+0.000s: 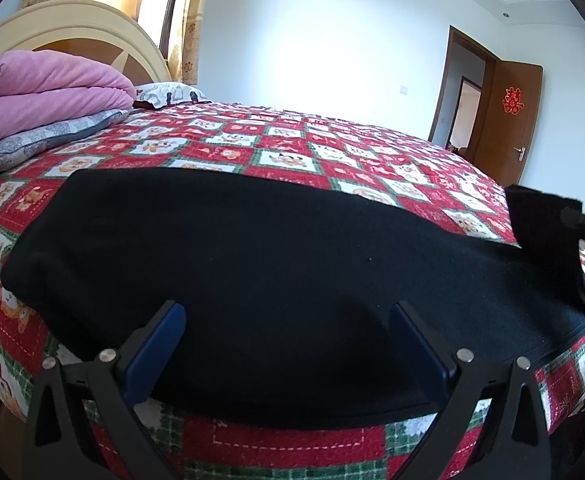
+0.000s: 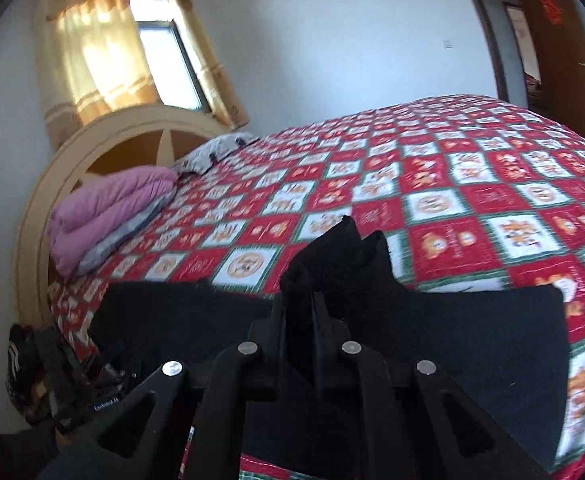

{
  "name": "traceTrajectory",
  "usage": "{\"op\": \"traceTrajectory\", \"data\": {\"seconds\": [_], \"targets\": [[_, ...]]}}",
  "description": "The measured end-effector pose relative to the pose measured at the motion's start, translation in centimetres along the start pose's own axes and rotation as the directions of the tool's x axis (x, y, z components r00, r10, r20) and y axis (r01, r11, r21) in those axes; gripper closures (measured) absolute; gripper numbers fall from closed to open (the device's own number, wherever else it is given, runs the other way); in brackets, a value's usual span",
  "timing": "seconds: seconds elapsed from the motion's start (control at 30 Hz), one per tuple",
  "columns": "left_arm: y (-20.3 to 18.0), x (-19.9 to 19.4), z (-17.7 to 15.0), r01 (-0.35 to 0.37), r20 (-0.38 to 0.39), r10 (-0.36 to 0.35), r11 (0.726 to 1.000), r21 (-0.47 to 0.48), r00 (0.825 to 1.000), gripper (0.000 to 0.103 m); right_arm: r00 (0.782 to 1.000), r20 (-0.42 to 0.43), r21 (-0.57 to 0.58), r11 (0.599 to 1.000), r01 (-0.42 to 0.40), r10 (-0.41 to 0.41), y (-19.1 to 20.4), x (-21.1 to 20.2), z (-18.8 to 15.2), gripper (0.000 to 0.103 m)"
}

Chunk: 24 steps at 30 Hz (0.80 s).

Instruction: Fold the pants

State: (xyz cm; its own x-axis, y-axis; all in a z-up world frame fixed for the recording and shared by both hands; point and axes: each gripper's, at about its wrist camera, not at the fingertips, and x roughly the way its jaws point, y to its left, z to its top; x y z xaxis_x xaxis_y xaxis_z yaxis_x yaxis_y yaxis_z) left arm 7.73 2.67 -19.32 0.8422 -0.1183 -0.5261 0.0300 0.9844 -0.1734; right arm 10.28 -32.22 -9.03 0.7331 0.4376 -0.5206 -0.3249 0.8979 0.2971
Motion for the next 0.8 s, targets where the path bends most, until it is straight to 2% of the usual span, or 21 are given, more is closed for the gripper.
{"op": "traceTrajectory", "data": {"seconds": [0.3, 0.6, 0.7, 0.8], "targets": [[0.1, -0.1, -0.2, 0.010, 0.005, -0.010, 1.000, -0.010, 1.000, 0.000, 0.997, -0.072, -0.152, 0.988, -0.027, 0.016, 4.4, 2.9, -2.5, 0.092], [0.1, -0.2, -0.1, 0.020, 0.008, -0.020, 1.000, -0.017, 1.000, 0.000, 0.987, -0.160, -0.197, 0.980, -0.016, -0.016, 5.2, 5.7, -4.4, 0.092], [0.2, -0.2, -0.1, 0.024, 0.009, -0.023, 1.000, -0.020, 1.000, 0.000, 0.975, -0.220, -0.223, 0.975, -0.024, -0.026, 5.3, 6.8, -5.2, 0.089], [0.3, -0.3, -0.1, 0.029, 0.012, -0.029, 0.999, -0.026, 1.000, 0.000, 0.970, -0.241, -0.280, 0.959, -0.043, -0.027, 5.9, 7.0, -5.7, 0.086]]}}
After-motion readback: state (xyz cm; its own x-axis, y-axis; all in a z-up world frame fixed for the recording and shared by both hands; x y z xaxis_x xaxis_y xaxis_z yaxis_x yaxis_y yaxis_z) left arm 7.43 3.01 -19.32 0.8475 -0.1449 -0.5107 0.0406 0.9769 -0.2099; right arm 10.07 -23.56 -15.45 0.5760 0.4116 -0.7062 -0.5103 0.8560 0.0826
